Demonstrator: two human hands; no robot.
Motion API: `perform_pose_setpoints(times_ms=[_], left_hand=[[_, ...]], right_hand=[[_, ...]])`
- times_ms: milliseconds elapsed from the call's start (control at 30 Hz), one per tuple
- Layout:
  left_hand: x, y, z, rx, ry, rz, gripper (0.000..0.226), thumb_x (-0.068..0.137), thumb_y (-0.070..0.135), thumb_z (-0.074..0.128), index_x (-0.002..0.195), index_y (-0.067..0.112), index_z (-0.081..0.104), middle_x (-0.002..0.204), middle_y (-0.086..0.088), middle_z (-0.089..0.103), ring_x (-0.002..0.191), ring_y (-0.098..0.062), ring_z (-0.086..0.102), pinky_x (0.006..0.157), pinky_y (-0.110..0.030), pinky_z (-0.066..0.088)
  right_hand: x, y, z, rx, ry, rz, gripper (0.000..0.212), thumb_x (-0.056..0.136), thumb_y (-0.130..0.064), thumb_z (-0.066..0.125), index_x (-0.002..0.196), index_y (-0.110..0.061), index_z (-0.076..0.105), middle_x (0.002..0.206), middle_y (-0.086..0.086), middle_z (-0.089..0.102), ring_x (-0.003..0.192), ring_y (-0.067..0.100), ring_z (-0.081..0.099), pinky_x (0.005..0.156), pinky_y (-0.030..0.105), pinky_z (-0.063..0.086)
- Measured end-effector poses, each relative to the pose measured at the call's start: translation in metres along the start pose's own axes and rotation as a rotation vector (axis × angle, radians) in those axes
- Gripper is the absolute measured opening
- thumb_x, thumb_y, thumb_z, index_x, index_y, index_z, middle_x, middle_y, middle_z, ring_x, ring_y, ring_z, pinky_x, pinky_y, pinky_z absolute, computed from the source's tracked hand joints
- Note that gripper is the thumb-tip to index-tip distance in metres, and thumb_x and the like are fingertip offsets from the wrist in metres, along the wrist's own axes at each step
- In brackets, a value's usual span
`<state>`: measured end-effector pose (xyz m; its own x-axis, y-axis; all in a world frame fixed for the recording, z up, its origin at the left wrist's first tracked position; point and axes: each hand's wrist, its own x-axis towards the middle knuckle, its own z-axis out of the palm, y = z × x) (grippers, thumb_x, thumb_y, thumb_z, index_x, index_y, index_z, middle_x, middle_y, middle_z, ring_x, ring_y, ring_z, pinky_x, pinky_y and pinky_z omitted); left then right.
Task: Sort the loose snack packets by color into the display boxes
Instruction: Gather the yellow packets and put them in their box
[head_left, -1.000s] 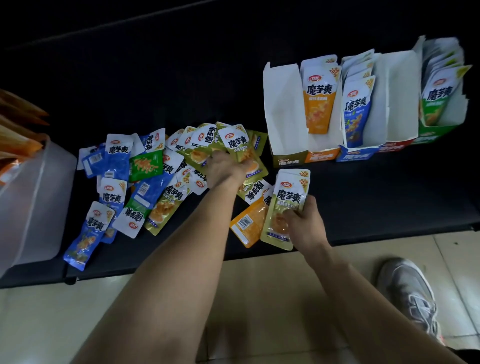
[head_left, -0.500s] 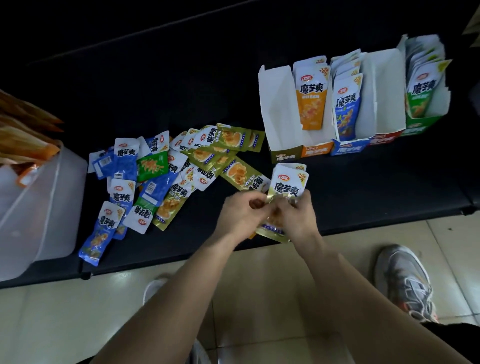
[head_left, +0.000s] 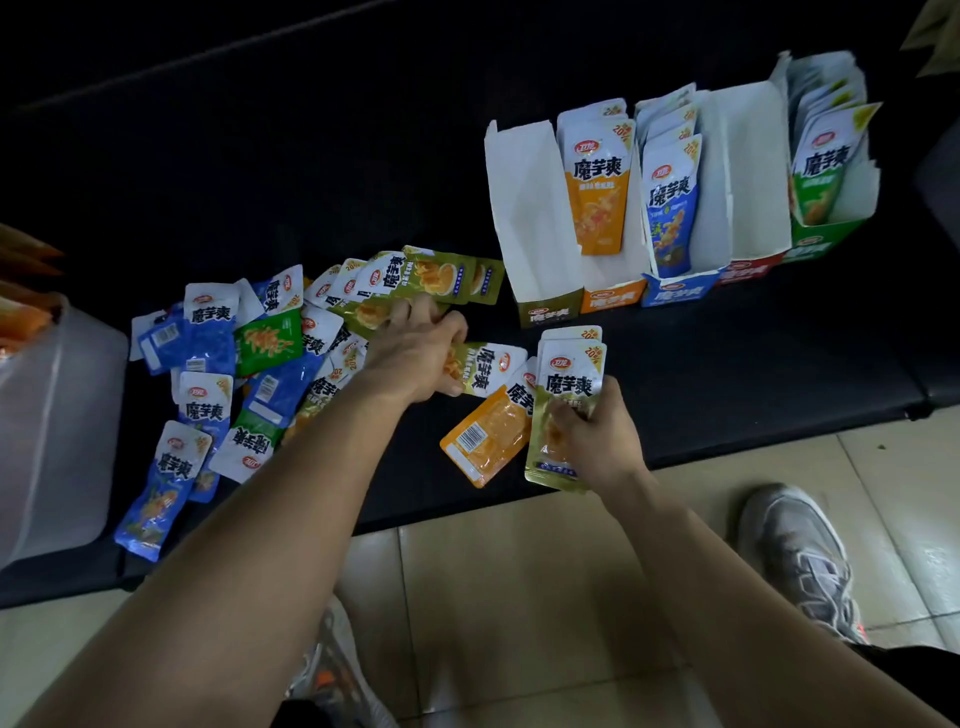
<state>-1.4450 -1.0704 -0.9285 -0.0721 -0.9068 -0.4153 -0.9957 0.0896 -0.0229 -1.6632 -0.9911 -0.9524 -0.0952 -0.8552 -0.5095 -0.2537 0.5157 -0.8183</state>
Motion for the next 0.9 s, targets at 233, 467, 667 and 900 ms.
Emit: perform_pose_setpoints(times_ms=[233,467,667,900], left_hand=[[-0.006,-0.005,0.005,-0.103,0.127,-0.044,0.067,0.070,0.051,0.083,0.121,0.027,0.047,0.117,0.000,0.062,0.112,-0.024,0.054,0.085,-0.035,0.041],[-0.009,-0.006,0.014,-0.107,0.049,-0.105,0.071,0.090,0.041,0.068,0.151,0.033,0.031,0.144,-0.008,0.039,0.138,-0.032,0.030,0.100,-0.047,0.043],[-0.011,-0.004,0.024,-0.183,0.131,-0.092,0.020,0.088,0.028,0.073,0.106,0.028,0.062,0.130,0.000,0.040,0.127,-0.025,0.036,0.093,-0.037,0.048],[-0.050,0.013,0.047,-0.324,0.224,-0.115,0.064,0.095,0.039,0.062,0.150,0.017,0.037,0.134,-0.007,0.050,0.124,-0.027,0.049,0.094,-0.039,0.048]], right_hand=[[-0.001,-0.001,0.003,0.060,0.038,-0.001,0.019,0.098,-0.023,0.060,0.114,-0.023,0.049,0.096,-0.011,0.064,0.084,0.008,0.064,0.069,0.032,0.053],[-0.008,-0.005,0.014,0.104,0.005,0.002,0.021,0.098,-0.022,0.062,0.114,-0.023,0.049,0.097,-0.012,0.064,0.085,0.005,0.064,0.065,0.026,0.050],[-0.011,-0.003,0.019,0.123,-0.011,0.025,0.023,0.098,-0.022,0.061,0.117,-0.023,0.049,0.097,-0.014,0.063,0.083,0.000,0.061,0.059,0.021,0.046],[-0.010,-0.003,0.027,0.130,-0.009,0.033,0.022,0.098,-0.021,0.062,0.115,-0.025,0.050,0.095,-0.014,0.063,0.082,0.004,0.062,0.061,0.025,0.048]])
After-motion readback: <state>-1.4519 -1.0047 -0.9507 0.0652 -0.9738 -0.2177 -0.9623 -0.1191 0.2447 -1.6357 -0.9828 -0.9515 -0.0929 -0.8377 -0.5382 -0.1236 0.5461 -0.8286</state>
